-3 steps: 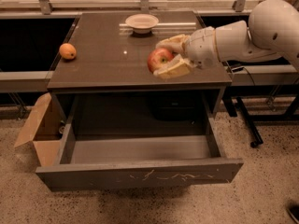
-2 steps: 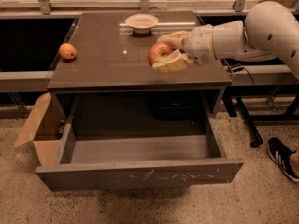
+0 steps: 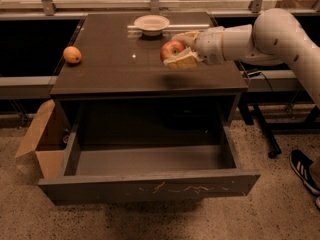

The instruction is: Pick apple from top drawer and place on counter

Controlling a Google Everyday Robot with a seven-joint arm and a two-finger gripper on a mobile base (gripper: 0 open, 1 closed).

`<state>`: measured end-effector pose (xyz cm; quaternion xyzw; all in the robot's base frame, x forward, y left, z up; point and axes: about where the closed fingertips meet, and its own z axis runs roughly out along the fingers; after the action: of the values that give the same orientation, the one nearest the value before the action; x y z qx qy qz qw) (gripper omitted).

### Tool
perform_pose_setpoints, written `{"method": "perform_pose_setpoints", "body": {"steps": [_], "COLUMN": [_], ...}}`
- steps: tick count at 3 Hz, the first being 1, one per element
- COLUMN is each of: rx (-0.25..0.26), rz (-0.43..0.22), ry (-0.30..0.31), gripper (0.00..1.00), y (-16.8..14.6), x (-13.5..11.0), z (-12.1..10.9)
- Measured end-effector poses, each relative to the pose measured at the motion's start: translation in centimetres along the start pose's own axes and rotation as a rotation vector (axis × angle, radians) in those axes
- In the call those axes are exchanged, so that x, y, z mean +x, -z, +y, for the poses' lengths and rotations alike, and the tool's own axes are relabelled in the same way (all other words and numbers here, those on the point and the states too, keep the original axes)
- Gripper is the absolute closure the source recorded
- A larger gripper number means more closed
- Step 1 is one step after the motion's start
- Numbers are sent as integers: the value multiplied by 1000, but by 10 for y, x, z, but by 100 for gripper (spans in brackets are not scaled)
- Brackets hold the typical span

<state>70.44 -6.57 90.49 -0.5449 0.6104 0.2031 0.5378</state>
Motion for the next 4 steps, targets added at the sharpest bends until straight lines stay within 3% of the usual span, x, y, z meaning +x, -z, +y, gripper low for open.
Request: {"method": "perform_pose_setpoints", "body": {"steps": [1, 4], "rx": [11, 2], "rz": [-6, 11], "ry": [-63, -144], "gripper": [96, 19], "y": [-17, -30], "x": [18, 43], "z": [-25, -39]}}
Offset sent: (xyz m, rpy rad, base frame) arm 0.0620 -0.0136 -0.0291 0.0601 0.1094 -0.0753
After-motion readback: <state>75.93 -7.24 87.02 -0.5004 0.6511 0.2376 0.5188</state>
